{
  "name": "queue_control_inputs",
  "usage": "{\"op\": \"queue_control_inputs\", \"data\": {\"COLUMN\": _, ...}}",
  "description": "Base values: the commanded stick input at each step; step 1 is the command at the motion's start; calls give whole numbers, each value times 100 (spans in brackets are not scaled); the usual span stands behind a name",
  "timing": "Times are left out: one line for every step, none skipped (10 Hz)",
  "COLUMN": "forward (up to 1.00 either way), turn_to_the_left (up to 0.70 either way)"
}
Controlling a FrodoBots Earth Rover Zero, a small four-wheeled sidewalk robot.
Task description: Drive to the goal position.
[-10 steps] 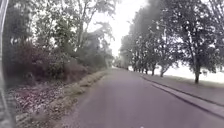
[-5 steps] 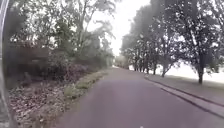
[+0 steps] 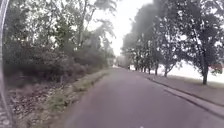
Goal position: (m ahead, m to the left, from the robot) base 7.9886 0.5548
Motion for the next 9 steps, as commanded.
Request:
{"op": "queue_control_inputs", "data": {"forward": 70, "turn_to_the_left": -22}}
{"op": "queue_control_inputs", "data": {"forward": 70, "turn_to_the_left": -24}}
{"op": "queue_control_inputs", "data": {"forward": 70, "turn_to_the_left": -1}}
{"op": "queue_control_inputs", "data": {"forward": 70, "turn_to_the_left": 0}}
{"op": "queue_control_inputs", "data": {"forward": 70, "turn_to_the_left": 0}}
{"op": "queue_control_inputs", "data": {"forward": 70, "turn_to_the_left": 1}}
{"op": "queue_control_inputs", "data": {"forward": 70, "turn_to_the_left": 1}}
{"op": "queue_control_inputs", "data": {"forward": 70, "turn_to_the_left": 1}}
{"op": "queue_control_inputs", "data": {"forward": 70, "turn_to_the_left": 1}}
